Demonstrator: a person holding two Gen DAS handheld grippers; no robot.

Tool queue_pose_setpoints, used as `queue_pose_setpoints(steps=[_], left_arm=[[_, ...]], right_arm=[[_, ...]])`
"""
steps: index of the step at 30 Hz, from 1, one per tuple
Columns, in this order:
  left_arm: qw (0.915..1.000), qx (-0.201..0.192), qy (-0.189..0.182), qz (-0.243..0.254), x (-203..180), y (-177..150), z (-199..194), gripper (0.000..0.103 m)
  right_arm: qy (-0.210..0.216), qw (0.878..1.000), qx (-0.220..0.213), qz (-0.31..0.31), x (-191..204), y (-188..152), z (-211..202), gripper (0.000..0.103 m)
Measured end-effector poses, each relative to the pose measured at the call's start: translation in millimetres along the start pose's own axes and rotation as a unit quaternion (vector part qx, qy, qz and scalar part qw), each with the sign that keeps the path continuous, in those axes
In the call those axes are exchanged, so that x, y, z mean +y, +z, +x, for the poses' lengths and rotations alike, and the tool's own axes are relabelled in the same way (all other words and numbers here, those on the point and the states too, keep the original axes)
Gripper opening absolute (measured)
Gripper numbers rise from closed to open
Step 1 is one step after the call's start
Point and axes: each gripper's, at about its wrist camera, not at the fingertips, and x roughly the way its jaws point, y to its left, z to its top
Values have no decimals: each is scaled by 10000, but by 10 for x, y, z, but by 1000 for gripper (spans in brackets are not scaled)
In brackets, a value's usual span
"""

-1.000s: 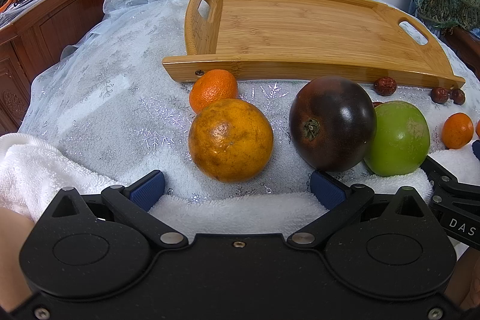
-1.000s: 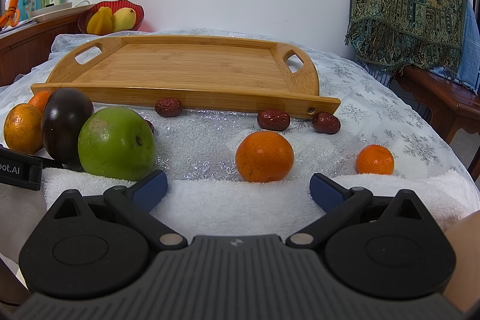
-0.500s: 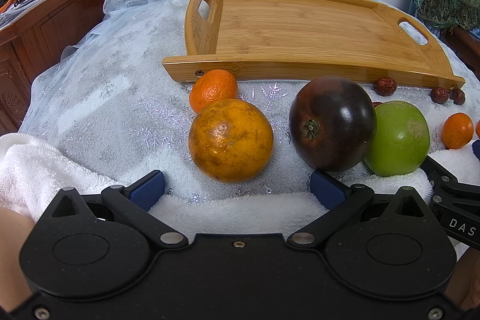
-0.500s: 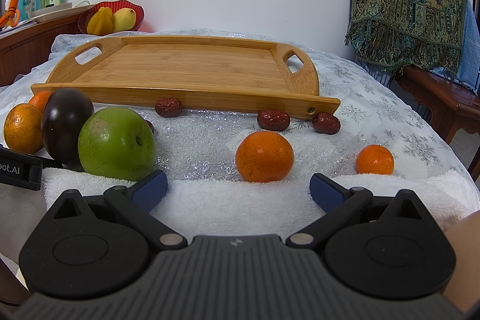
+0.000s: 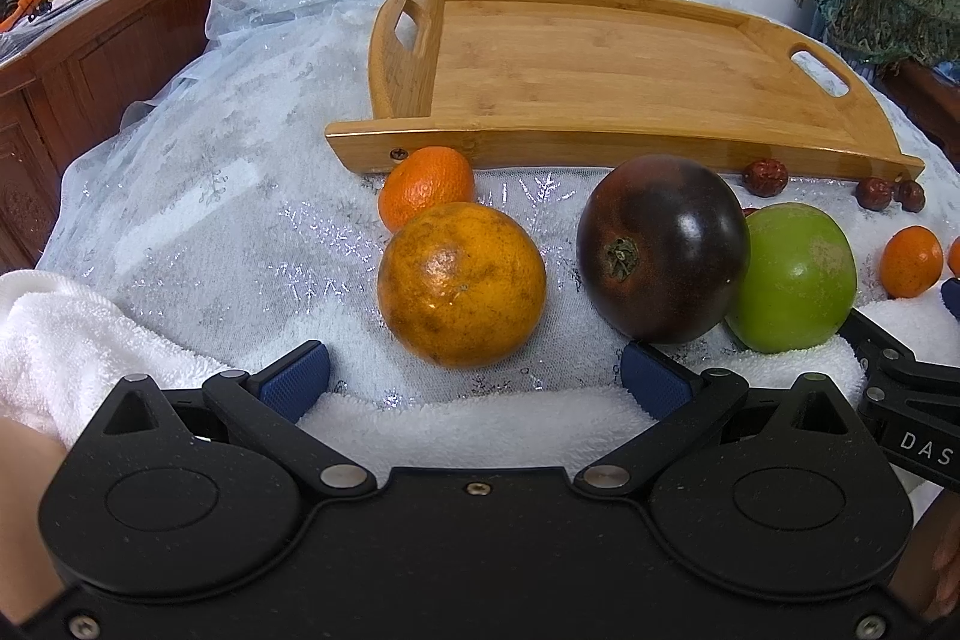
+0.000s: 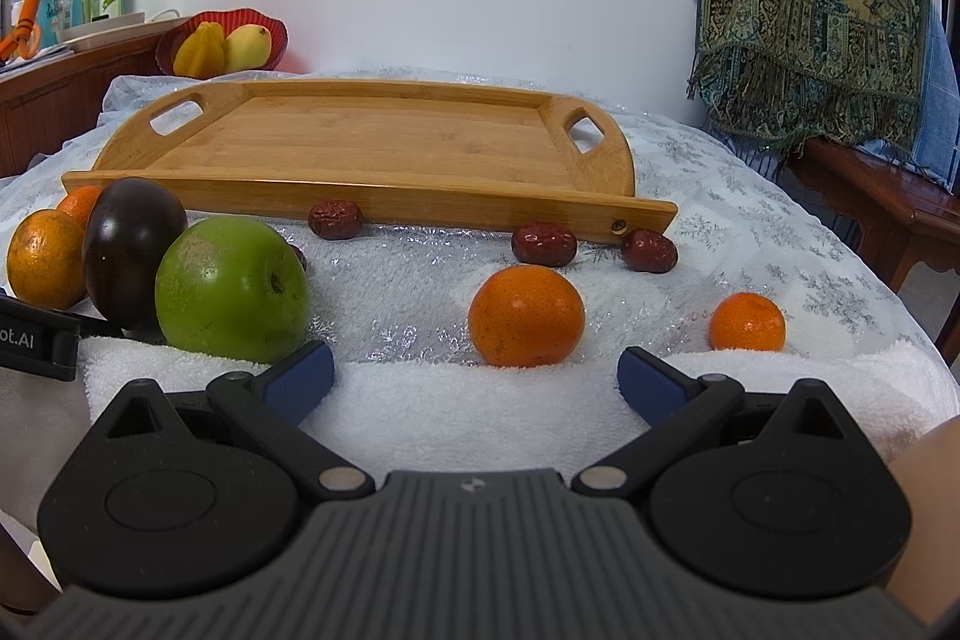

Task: Organize fruits
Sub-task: 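Grasp the large orange with the left gripper while the right gripper grasps a mandarin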

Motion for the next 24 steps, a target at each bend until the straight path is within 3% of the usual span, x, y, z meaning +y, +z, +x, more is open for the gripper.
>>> queue_pose_setpoints(steps=[7,12,17,24], left_arm=[[10000,-2,65,-70,-29,13,-51,102],[9997,-200,2,110,-69,7,-158,89],[9981,-521,0,337,-152,-7,-308,75],[9958,-802,-180,409,-189,8,-489,68]], right_arm=[[90,9998,133,-65,-14,85,16,103],[79,9999,-15,-75,-19,97,-7,102],[18,9999,-121,90,-67,118,-26,93],[2,9992,-189,358,-149,133,-54,75]])
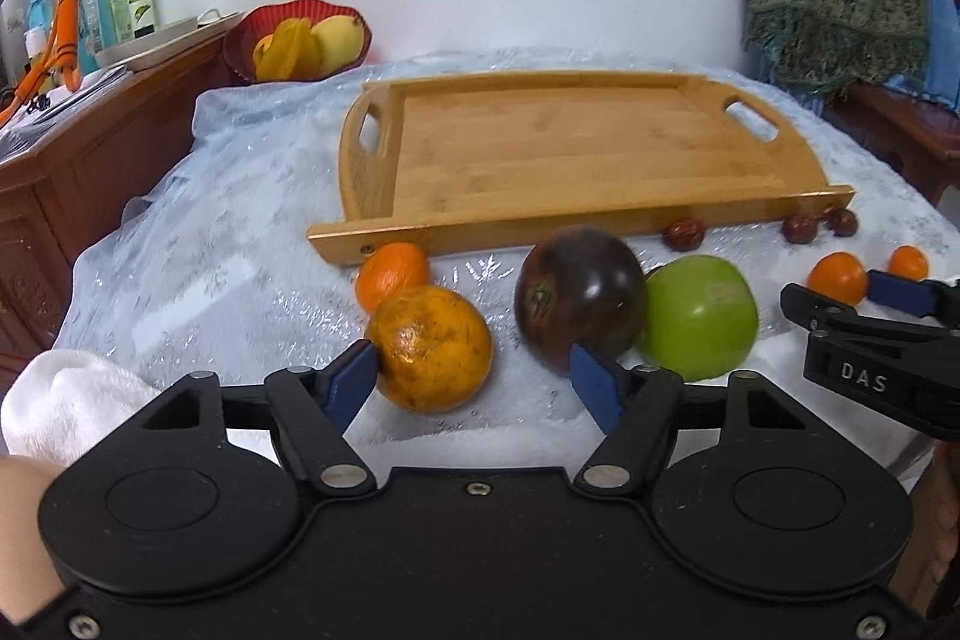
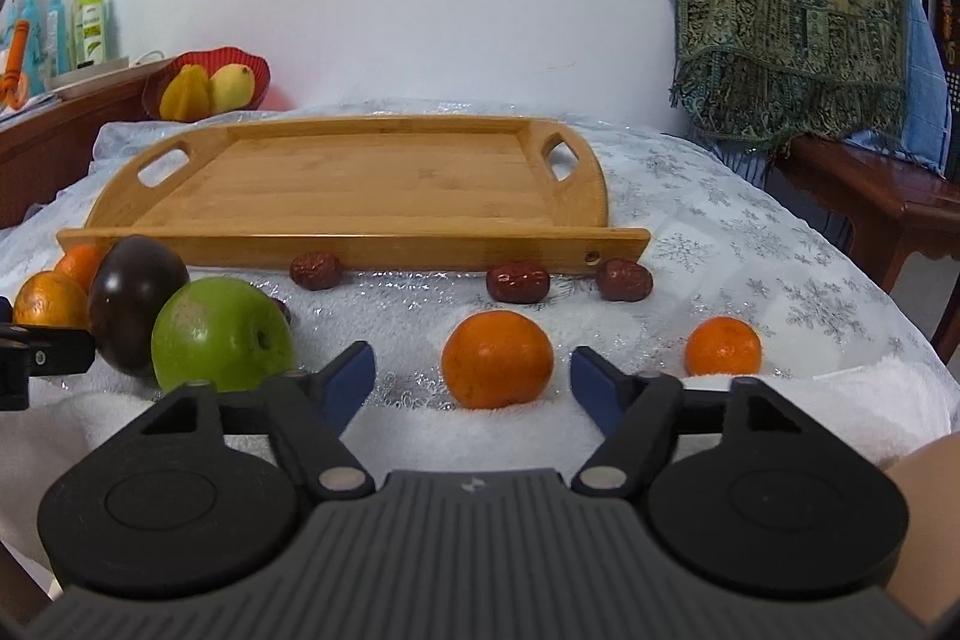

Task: Organize fruits
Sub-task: 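Grasp the large orange with the left gripper while the right gripper grasps a mandarin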

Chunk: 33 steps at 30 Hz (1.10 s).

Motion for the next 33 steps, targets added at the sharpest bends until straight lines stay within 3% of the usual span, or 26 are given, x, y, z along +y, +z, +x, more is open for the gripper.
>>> queue_pose_setpoints(steps=[6,16,22,33], left_arm=[[9996,-81,262,-56,81,-38,-3,58],[9989,-23,374,-264,180,-80,152,58],[9987,56,313,-401,182,-100,297,51],[9984,-75,402,-395,141,-137,304,50]], right_arm=[[-74,10000,10,62,-22,-10,-7,57],[-140,9997,116,174,-54,2,52,55],[-88,9994,260,217,-60,14,120,50],[-104,9994,265,206,-46,17,123,44]])
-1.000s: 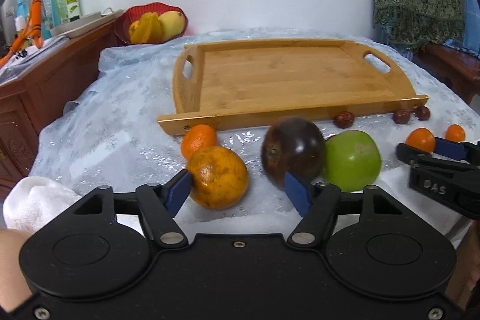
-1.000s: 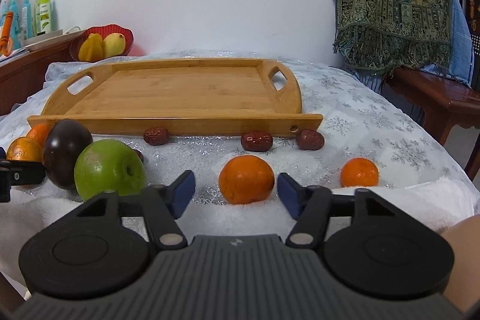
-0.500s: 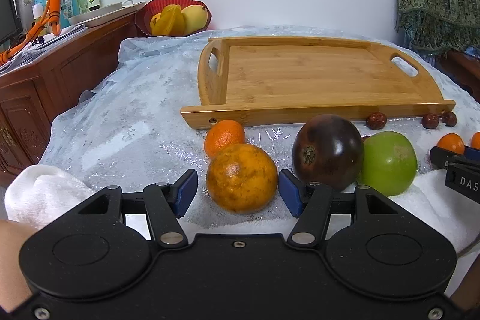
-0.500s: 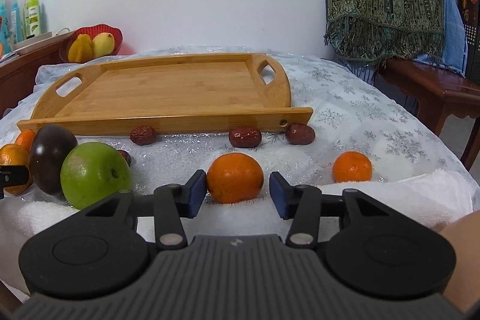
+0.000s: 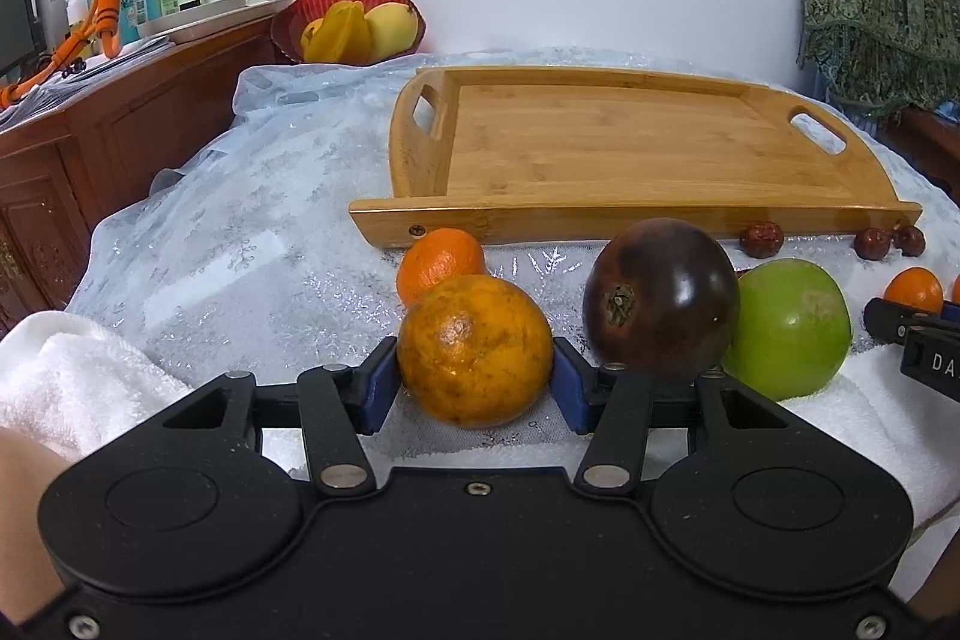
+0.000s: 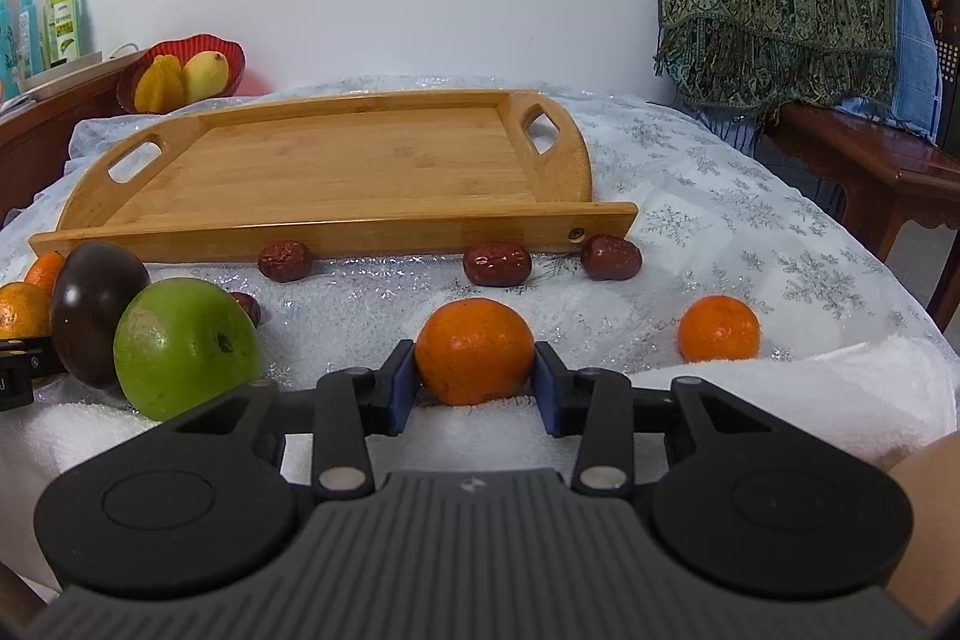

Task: Organize fruits
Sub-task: 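Grasp the large orange with the left gripper while the right gripper grasps a mandarin, then carry the large orange and mandarin over the bamboo tray with both grippers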

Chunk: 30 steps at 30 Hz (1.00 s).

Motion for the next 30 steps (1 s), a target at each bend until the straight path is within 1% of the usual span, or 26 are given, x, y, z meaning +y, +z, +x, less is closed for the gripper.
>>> queue_pose_setpoints(steps=[4,10,17,23,25,28,30], left_arm=[[10000,-68,14,28,-4,12,-62,50],[9994,-342,6,89,-8,109,-223,49],[9987,-474,-146,108,-43,283,-330,49],[9971,-626,-430,-43,-64,611,-367,49],[9962,-695,-512,-106,-70,744,-356,50],[9945,-847,-599,-117,-89,960,-306,50],[9934,-920,-666,-130,-104,1110,-245,50]], right_arm=[[76,9999,-104,44,-9,1,-46,44],[265,9989,-357,139,-25,55,-145,43],[493,9966,-484,444,-93,269,-169,43],[719,9922,-622,812,-144,586,-121,43],[788,9908,-719,835,-134,689,-93,43],[696,9906,-928,719,-90,833,-33,43],[676,9898,-988,769,-93,931,44,43]])
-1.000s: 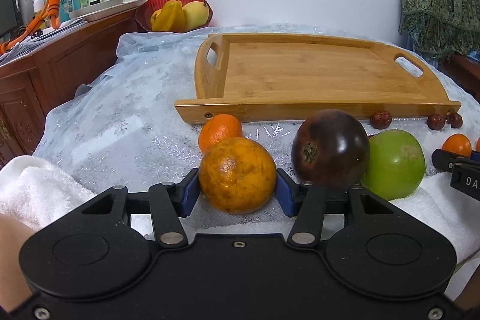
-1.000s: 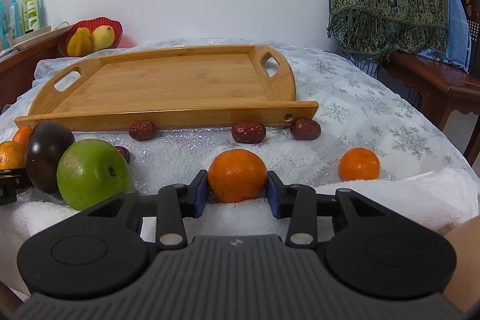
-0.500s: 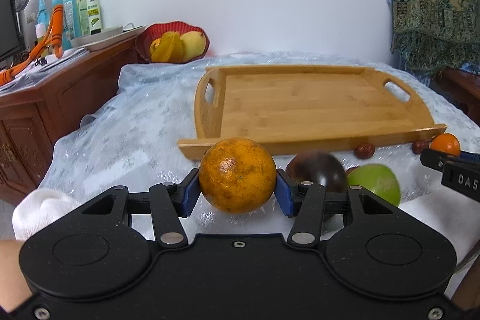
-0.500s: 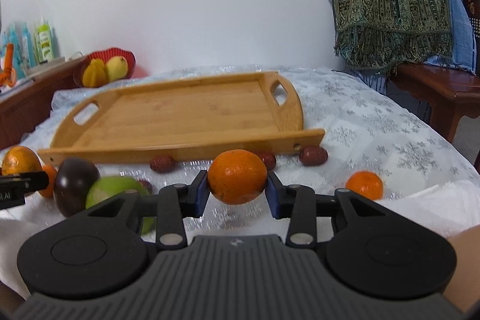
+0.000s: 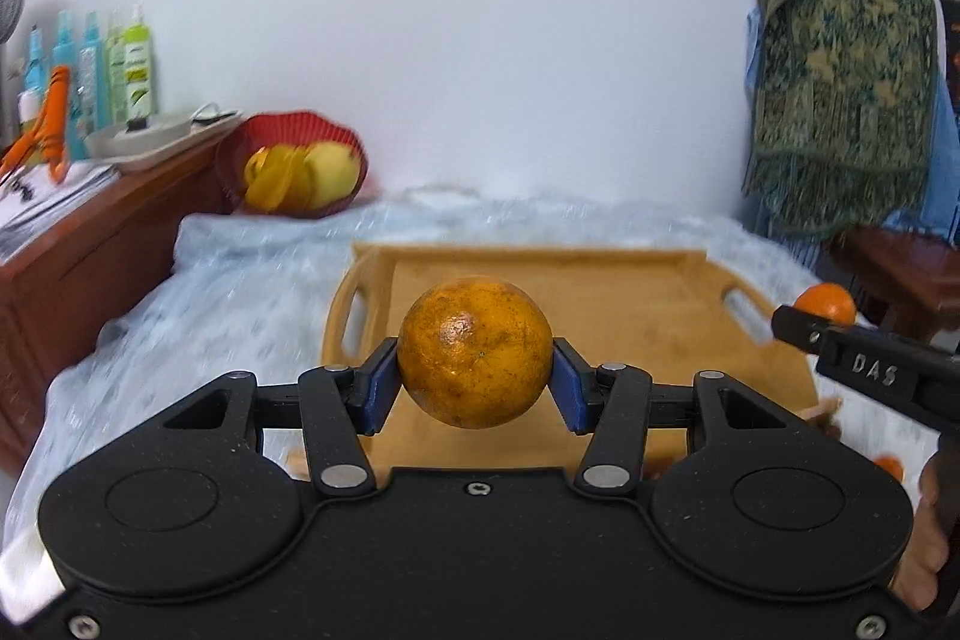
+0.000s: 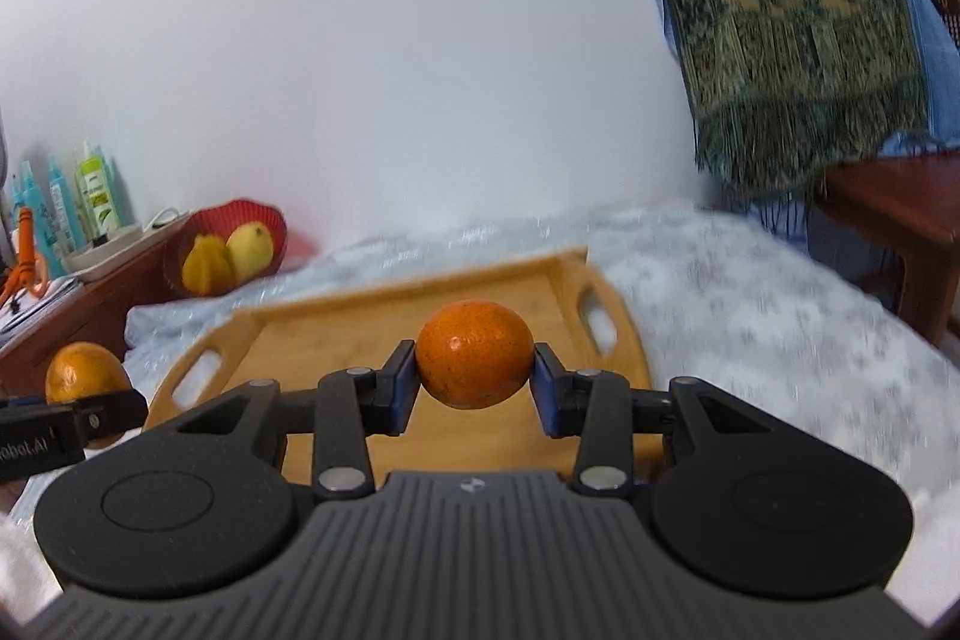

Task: Organize fruits
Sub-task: 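Carry the large orange and mandarin over the bamboo tray with both grippers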

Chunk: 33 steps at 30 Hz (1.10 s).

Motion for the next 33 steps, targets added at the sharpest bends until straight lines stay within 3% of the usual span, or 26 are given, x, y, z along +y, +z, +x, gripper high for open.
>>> queue_pose_setpoints(steps=[9,20,33], left_arm=[[9999,-112,-71,60,-75,403,610,50],[9986,512,-129,37,-47,570,1689,50],[9943,1053,-82,-148,75,590,2333,50]], right_arm=[[-162,9998,-5,118,-61,318,493,43],[-148,9986,498,80,-78,533,1242,44],[-233,9927,1181,-98,-91,506,1933,44]])
